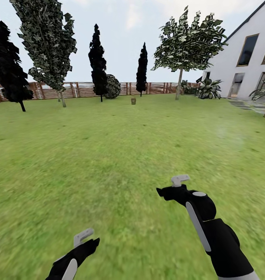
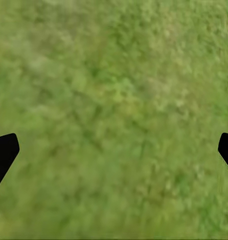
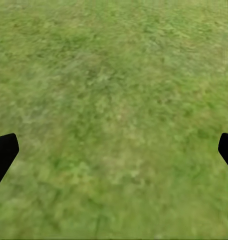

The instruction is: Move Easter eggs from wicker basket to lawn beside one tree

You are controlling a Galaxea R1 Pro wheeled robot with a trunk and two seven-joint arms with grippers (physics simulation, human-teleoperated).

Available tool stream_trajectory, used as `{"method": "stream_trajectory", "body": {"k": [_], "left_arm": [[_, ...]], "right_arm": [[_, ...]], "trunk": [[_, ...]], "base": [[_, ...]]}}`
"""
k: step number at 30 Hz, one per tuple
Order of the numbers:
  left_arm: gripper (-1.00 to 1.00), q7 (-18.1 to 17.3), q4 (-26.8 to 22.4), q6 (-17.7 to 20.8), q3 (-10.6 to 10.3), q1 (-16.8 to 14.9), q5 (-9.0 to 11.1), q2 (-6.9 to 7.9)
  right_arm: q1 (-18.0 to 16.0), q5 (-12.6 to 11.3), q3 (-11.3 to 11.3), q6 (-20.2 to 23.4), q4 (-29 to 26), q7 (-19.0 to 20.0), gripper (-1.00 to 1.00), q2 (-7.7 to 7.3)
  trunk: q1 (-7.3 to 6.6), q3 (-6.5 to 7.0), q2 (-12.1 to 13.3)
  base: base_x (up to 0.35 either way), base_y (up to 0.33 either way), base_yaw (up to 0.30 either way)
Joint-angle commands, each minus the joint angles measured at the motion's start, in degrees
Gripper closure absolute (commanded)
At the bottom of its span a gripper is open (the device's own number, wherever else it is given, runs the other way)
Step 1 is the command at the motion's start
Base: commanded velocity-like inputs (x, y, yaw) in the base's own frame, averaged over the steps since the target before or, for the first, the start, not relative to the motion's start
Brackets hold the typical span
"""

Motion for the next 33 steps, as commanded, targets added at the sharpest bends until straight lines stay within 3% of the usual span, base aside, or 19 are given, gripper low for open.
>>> {"method": "stream_trajectory", "body": {"k": [1,33], "left_arm": [[-1.00,0.34,-0.10,0.30,0.09,-0.02,0.61,-0.04],[-1.00,0.34,-0.10,0.30,0.05,-0.02,0.61,-0.10]], "right_arm": [[-0.05,-0.42,0.05,0.24,-0.05,-0.20,-1.00,-0.05],[-0.05,-0.42,-0.12,0.27,-0.06,-0.12,-1.00,-0.13]], "trunk": [[0.03,-0.06,-0.03],[0.03,-0.06,-0.03]], "base": [[0.333,0.000,0.000],[0.334,0.000,0.000]]}}
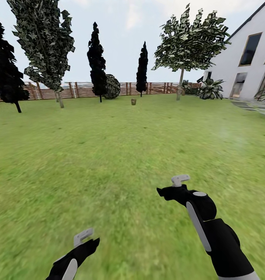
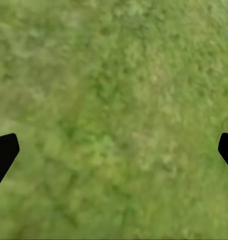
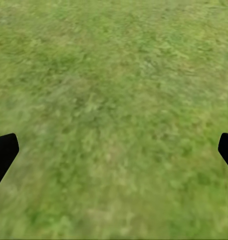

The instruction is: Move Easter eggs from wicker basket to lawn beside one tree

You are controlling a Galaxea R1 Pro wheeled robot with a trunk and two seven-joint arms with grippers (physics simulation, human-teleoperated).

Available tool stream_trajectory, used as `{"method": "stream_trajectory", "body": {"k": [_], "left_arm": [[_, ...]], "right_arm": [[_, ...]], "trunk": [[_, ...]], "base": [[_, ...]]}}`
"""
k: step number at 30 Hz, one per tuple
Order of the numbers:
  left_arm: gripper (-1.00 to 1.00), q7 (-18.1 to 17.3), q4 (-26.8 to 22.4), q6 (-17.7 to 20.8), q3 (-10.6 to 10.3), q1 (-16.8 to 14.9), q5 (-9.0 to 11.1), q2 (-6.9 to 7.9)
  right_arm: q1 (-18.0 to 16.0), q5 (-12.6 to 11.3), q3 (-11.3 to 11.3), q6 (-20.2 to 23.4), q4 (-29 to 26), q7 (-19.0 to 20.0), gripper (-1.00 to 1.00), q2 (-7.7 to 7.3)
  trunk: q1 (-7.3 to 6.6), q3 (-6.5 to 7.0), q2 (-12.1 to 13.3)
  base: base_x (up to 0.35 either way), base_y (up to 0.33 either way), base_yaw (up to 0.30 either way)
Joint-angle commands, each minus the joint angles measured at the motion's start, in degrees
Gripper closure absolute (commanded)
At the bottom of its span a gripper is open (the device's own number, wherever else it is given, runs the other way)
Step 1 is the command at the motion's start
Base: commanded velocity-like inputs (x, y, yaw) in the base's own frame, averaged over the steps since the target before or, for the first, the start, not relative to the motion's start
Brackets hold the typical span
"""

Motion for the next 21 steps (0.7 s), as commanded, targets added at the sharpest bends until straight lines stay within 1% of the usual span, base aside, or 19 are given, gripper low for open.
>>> {"method": "stream_trajectory", "body": {"k": [1,21], "left_arm": [[-1.00,0.34,-0.10,0.30,0.08,-0.02,0.61,-0.04],[-1.00,0.34,-0.10,0.30,0.07,-0.02,0.61,-0.05]], "right_arm": [[-0.05,-0.42,0.05,0.25,-0.05,-0.20,-1.00,-0.05],[-0.05,-0.42,0.20,0.23,-0.05,-0.20,-1.00,-0.05]], "trunk": [[0.03,-0.06,-0.03],[0.03,-0.06,-0.03]], "base": [[0.334,0.000,0.000],[0.334,0.000,0.000]]}}
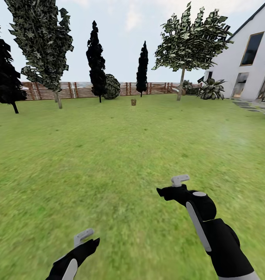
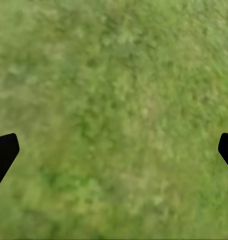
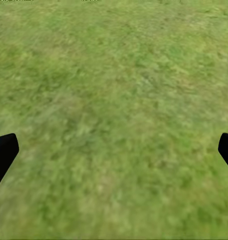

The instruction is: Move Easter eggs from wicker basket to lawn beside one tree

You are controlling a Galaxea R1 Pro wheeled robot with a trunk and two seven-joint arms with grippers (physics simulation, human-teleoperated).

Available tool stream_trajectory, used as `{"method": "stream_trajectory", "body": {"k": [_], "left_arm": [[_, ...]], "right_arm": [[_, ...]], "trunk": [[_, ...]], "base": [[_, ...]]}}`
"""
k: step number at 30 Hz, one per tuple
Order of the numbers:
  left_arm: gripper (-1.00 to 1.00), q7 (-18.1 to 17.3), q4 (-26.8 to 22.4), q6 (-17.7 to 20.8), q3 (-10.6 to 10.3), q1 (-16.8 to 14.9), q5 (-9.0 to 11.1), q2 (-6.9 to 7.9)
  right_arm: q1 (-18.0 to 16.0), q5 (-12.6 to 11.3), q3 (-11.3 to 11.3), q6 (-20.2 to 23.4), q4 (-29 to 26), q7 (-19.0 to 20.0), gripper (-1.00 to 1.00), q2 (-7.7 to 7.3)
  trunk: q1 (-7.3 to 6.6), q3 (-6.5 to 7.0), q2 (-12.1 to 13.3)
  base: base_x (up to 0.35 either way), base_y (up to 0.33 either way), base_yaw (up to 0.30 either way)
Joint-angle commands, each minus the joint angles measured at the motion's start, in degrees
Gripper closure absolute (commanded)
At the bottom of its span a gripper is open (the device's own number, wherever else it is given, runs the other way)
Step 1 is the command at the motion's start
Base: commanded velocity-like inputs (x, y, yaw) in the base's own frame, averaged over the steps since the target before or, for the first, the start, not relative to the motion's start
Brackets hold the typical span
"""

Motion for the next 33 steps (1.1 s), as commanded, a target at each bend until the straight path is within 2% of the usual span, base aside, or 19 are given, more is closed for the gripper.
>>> {"method": "stream_trajectory", "body": {"k": [1,33], "left_arm": [[-1.00,0.34,-0.10,0.30,0.08,-0.02,0.61,-0.04],[-1.00,0.33,-0.02,0.30,0.08,-0.02,0.61,0.05]], "right_arm": [[-0.05,-0.41,0.05,0.24,-0.05,-0.20,-1.00,-0.05],[-0.05,-0.41,0.14,0.28,-0.05,-0.20,-1.00,-0.05]], "trunk": [[0.03,-0.06,-0.03],[0.03,-0.06,-0.03]], "base": [[0.334,0.000,0.000],[0.334,0.000,0.000]]}}
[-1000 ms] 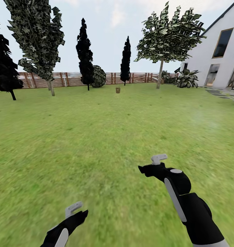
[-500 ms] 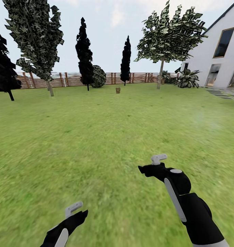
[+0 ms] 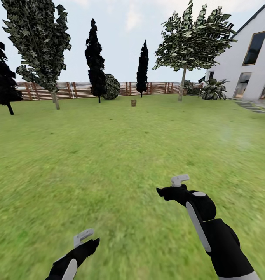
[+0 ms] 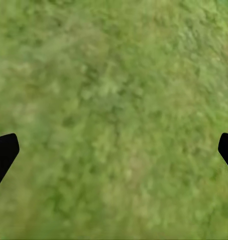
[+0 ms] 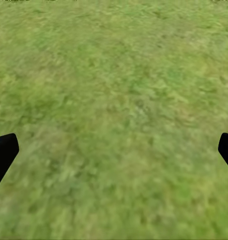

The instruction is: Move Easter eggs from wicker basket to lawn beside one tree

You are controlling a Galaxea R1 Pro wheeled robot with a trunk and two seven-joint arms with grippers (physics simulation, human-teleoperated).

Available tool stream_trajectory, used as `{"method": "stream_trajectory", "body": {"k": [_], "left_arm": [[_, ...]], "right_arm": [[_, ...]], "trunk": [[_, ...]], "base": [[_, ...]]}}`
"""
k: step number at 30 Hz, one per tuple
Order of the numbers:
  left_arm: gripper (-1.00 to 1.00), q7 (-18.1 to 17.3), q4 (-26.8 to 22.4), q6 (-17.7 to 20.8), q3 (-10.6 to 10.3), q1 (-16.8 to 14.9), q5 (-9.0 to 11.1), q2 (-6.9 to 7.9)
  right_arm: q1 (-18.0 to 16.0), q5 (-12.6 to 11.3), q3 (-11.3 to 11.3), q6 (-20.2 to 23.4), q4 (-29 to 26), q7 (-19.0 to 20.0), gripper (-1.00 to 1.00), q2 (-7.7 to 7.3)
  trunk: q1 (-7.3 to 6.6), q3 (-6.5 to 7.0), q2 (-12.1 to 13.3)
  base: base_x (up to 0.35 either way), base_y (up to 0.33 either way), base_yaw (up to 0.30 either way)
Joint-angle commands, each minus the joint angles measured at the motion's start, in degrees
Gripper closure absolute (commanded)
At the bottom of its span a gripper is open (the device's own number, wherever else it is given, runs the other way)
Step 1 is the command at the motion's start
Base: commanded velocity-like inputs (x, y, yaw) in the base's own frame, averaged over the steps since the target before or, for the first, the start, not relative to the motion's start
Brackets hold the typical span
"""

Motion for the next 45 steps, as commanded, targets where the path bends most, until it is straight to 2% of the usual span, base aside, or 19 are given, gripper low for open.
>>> {"method": "stream_trajectory", "body": {"k": [1,45], "left_arm": [[-1.00,0.34,-0.10,0.30,0.08,-0.04,0.61,-0.04],[-1.00,0.34,-0.10,0.30,0.08,-0.05,0.61,-0.11]], "right_arm": [[-0.05,-0.42,0.05,0.23,-0.05,-0.20,-1.00,-0.05],[-0.05,-0.42,-0.04,0.27,-0.05,-0.11,-1.00,0.04]], "trunk": [[0.03,-0.06,-0.03],[0.03,-0.06,-0.03]], "base": [[0.334,0.000,0.000],[0.334,0.000,0.000]]}}
